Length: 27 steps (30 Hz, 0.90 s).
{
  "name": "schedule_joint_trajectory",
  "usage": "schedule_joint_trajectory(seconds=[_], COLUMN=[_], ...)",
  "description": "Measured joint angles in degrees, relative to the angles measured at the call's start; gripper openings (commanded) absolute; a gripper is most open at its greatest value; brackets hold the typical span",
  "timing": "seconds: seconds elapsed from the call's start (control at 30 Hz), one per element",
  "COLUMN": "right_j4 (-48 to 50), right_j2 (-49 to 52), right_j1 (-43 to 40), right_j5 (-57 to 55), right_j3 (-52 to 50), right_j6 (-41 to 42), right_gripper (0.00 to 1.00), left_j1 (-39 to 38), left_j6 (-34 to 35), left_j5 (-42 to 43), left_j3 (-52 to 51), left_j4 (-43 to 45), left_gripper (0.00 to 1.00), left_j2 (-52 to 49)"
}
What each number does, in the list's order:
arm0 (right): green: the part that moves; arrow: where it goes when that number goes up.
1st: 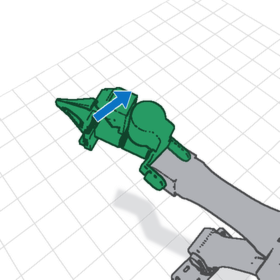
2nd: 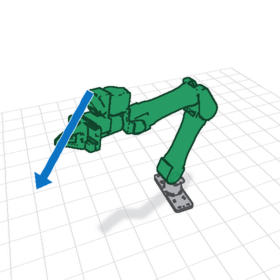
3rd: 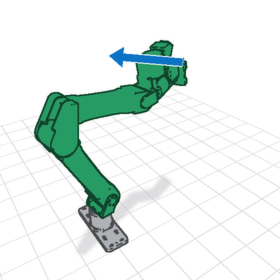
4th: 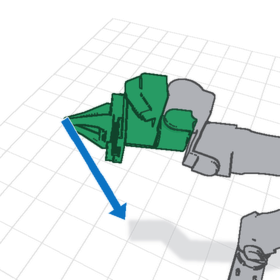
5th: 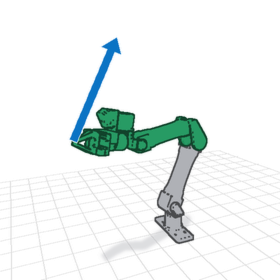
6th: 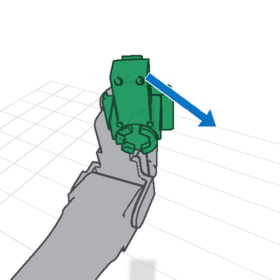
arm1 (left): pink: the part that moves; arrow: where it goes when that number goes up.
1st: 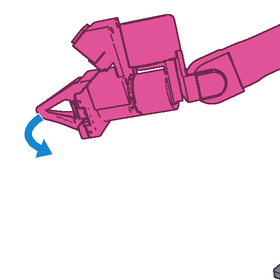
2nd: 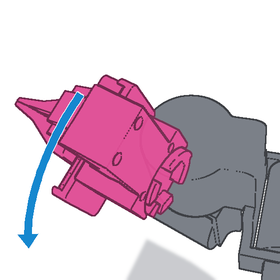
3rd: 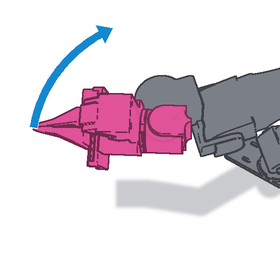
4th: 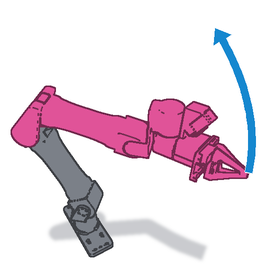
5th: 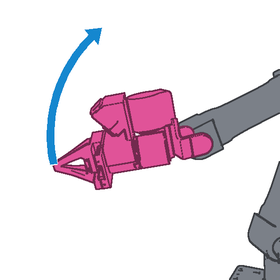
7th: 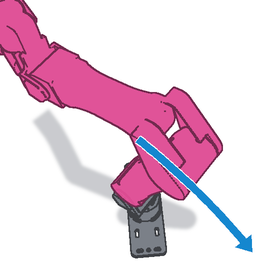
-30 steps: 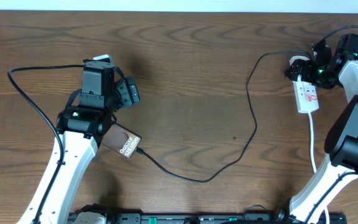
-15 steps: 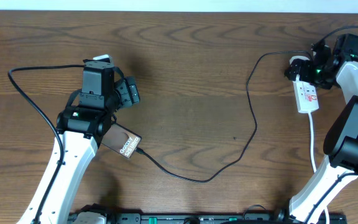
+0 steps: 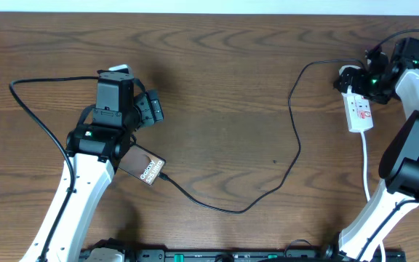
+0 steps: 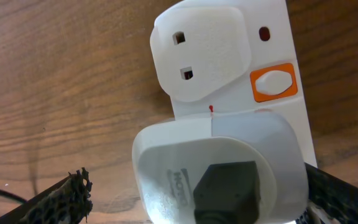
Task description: Plug charger to phone and switch on socket
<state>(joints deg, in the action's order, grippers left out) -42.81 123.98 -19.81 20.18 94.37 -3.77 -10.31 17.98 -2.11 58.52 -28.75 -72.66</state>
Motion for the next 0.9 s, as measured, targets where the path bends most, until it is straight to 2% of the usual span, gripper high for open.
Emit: schedule_joint_trajectory(seconds=[0.43, 0.9], right_j4=[-6.8, -5.3], right_j2=[0.9, 1.1], right_j1=[-1.3, -1.3], right_j5=[0.7, 0.5], right_j3=[3.0, 3.1], right_j6=[0.2, 0.1], right_gripper=[0.99, 0.99], left_j1=[0.0, 0.0], left_j6=[0.0, 0.0], left_j5=[-0.5, -0.9], left_j3=[0.0, 0.0], left_j4=[-0.8, -0.8], left_gripper=[0.91, 0.91], left_j2=[0.0, 0.0])
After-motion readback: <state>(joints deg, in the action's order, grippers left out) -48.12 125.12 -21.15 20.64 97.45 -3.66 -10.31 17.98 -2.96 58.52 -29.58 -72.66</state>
